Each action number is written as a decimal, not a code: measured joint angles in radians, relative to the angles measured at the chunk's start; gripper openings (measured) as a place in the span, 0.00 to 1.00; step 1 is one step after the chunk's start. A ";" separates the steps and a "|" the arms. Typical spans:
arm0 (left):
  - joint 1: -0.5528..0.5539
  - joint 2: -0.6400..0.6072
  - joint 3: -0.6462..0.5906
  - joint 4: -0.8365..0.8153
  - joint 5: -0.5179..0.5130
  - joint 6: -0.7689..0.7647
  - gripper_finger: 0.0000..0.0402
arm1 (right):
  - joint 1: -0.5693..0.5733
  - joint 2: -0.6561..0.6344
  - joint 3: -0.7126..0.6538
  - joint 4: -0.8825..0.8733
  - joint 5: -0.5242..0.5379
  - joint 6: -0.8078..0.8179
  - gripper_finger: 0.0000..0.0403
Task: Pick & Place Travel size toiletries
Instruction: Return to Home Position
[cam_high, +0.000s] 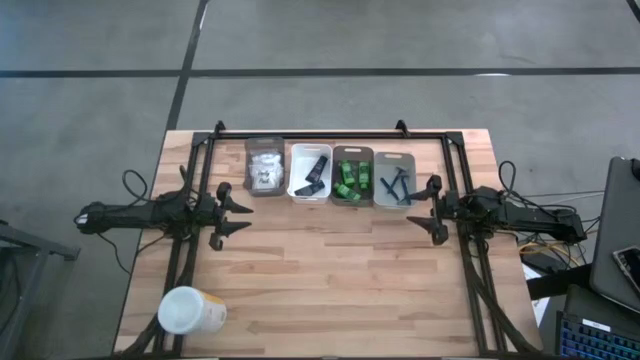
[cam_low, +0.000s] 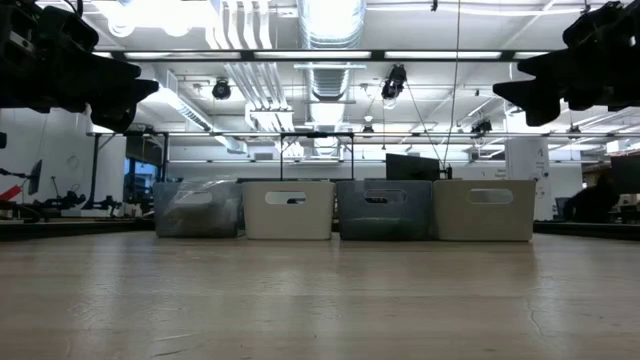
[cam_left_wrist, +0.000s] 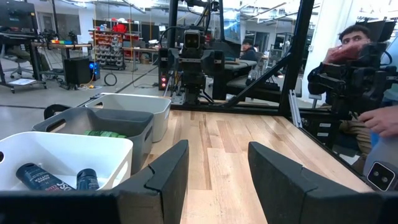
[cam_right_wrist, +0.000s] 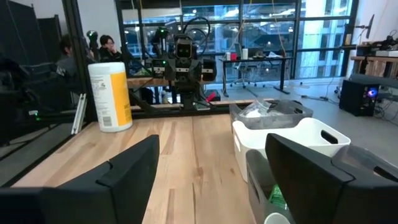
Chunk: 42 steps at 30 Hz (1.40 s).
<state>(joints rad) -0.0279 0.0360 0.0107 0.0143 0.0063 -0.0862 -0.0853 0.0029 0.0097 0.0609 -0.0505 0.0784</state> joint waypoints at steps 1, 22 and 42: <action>0.000 0.000 0.000 0.000 0.000 0.000 0.43 | 0.000 -0.001 0.000 0.002 0.000 0.000 0.71; 0.000 0.000 0.000 0.000 0.000 0.000 0.43 | -0.001 -0.002 0.000 0.100 0.027 -0.052 0.59; 0.000 0.000 0.000 0.000 0.000 0.000 0.43 | -0.001 -0.002 0.000 0.121 0.027 -0.026 0.67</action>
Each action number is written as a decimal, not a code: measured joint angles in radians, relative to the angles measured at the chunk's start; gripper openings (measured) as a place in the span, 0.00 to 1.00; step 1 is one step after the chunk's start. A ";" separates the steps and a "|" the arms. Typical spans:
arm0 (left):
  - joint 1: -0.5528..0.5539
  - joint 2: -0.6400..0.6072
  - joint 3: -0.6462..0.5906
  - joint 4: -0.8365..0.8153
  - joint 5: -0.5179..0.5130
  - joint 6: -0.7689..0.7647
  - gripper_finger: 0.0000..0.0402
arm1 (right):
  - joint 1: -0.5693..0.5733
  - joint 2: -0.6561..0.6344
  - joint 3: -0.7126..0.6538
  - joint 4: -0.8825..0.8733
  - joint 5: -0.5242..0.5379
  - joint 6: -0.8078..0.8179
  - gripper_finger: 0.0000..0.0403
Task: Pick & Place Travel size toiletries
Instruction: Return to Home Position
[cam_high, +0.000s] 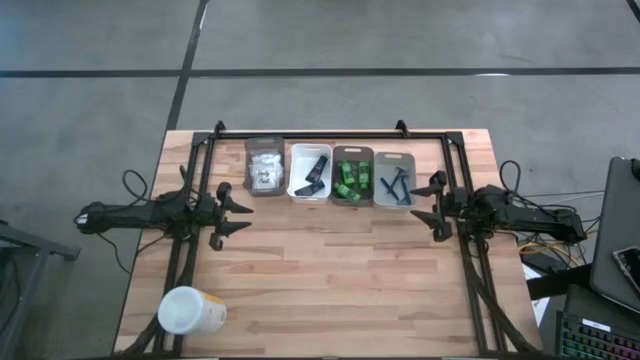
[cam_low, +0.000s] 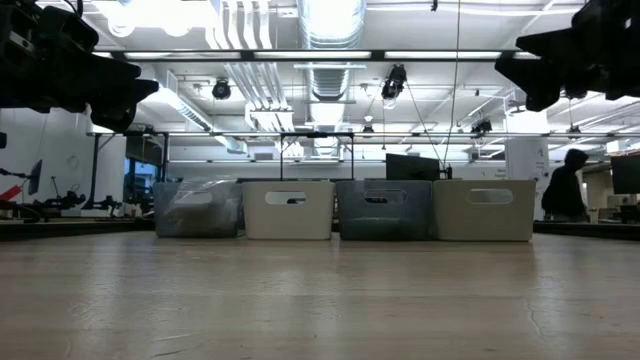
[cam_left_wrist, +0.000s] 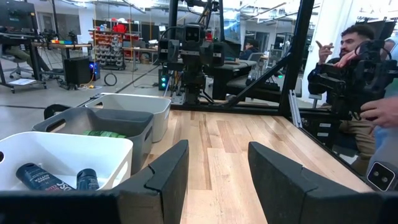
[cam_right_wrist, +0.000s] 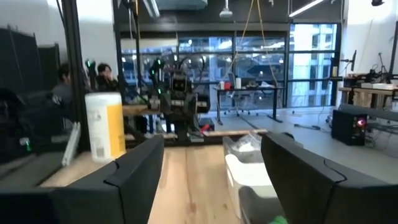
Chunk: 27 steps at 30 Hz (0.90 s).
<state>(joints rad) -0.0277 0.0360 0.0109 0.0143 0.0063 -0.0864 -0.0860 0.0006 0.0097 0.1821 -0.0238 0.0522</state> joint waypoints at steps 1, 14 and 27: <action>0.000 0.000 0.000 0.000 0.000 0.000 0.43 | 0.000 0.001 0.000 -0.009 0.000 -0.010 0.68; 0.000 0.000 0.000 0.000 0.000 0.000 0.43 | 0.001 0.027 0.000 -0.082 -0.002 0.046 0.79; 0.000 0.000 0.000 0.000 0.000 0.000 0.43 | 0.001 0.028 0.000 -0.081 -0.001 0.060 0.89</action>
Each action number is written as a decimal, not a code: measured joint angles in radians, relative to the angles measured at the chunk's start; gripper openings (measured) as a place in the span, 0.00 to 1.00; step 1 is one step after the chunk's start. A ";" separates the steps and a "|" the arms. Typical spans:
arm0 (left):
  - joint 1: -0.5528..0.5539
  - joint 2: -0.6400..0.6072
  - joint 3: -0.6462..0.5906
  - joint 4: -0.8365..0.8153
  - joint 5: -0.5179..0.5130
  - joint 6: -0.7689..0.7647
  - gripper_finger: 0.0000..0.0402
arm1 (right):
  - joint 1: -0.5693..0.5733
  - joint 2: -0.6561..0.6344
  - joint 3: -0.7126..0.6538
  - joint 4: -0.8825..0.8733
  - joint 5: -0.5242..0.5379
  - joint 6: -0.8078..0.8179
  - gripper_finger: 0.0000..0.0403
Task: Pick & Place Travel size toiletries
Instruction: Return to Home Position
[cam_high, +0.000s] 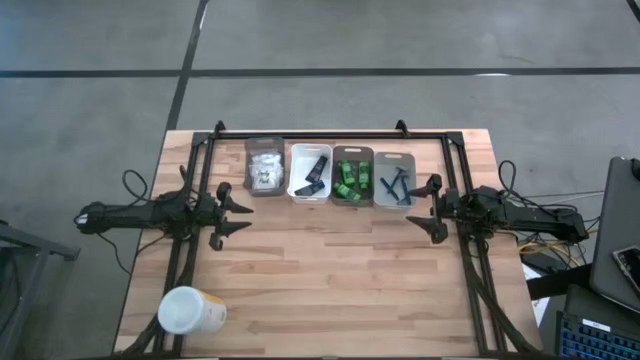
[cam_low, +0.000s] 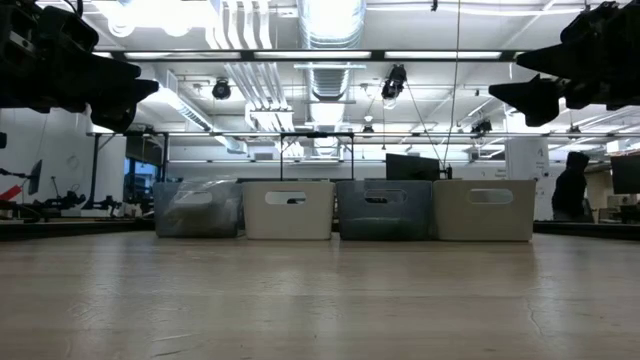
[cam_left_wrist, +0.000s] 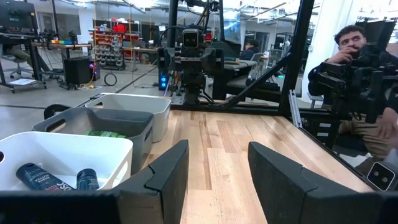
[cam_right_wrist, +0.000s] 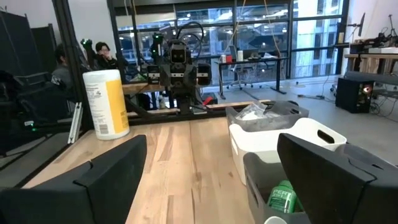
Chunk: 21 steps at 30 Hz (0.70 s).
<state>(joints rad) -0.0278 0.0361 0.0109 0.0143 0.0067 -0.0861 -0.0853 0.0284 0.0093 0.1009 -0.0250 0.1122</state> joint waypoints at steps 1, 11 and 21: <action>0.000 0.000 0.000 0.000 0.000 0.000 0.43 | 0.000 0.000 0.000 0.000 0.000 0.001 0.90; 0.000 0.000 0.000 0.000 0.000 0.000 0.43 | 0.000 0.000 0.000 0.000 0.000 0.000 0.85; 0.000 0.000 0.000 0.000 0.000 0.000 0.43 | 0.000 0.000 0.000 0.000 0.000 0.000 0.78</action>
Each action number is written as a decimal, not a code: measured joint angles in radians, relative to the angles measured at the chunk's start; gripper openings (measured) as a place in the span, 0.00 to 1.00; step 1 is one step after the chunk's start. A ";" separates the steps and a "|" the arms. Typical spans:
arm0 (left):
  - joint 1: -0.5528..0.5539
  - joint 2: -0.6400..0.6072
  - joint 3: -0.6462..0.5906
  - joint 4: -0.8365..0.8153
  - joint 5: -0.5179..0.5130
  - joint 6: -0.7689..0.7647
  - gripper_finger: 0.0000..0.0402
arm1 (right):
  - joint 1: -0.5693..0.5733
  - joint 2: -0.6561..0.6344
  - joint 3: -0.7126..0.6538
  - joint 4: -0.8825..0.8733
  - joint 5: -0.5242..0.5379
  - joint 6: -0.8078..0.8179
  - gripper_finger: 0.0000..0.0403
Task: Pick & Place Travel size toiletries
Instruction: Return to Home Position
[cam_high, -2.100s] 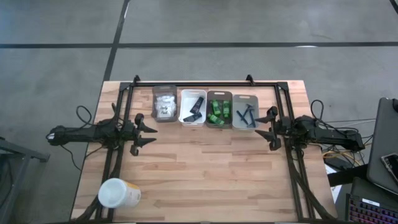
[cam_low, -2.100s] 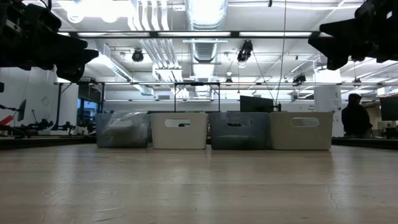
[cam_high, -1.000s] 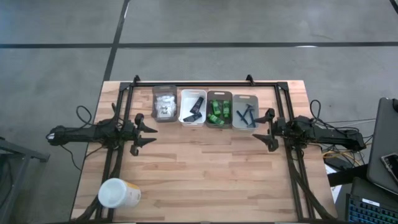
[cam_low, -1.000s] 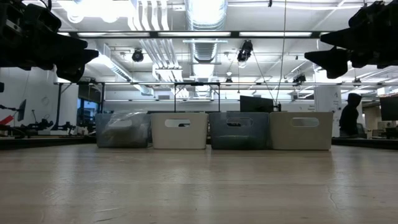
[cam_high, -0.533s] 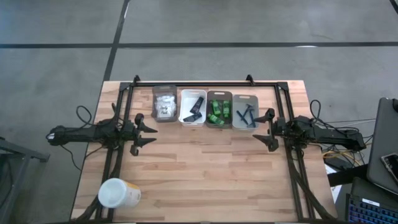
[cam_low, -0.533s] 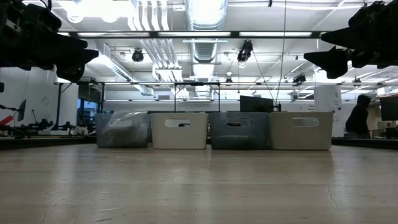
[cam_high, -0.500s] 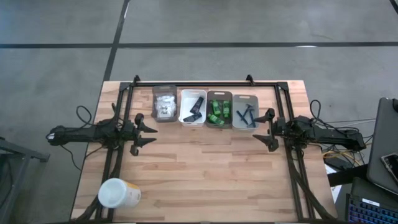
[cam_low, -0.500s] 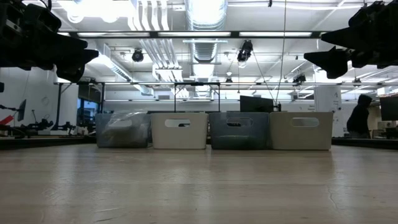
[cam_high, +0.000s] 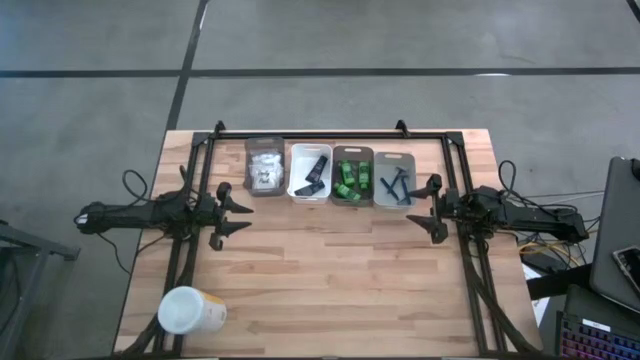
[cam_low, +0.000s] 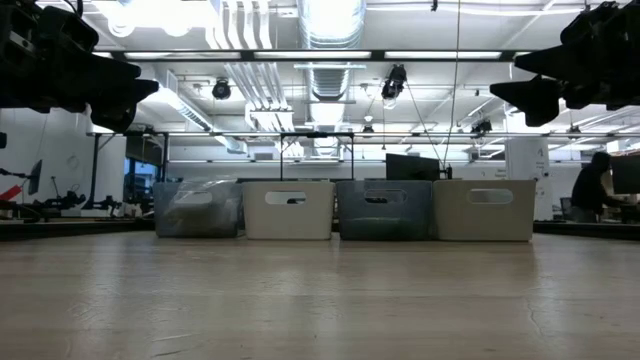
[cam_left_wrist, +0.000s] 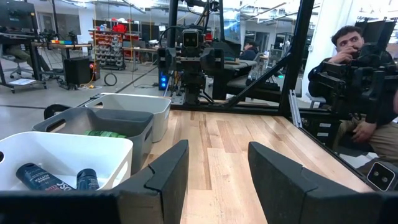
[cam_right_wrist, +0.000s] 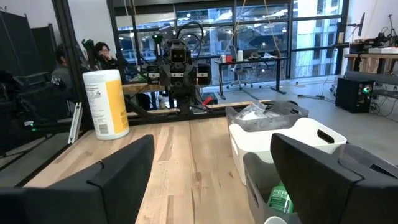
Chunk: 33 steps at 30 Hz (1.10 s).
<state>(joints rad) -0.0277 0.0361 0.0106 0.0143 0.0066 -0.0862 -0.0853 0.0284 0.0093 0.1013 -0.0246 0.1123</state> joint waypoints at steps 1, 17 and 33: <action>0.000 0.000 0.000 0.000 0.000 0.000 0.43 | 0.000 0.000 0.000 0.000 0.000 0.000 0.77; 0.000 0.000 0.000 0.000 0.000 0.000 0.43 | 0.000 0.000 0.000 0.000 0.000 0.000 0.67; 0.000 0.000 0.000 0.000 0.000 0.000 0.43 | 0.000 0.000 0.000 0.000 0.000 -0.001 0.57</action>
<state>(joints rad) -0.0277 0.0360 0.0109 0.0143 0.0064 -0.0860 -0.0853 0.0284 0.0093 0.1013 -0.0242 0.1118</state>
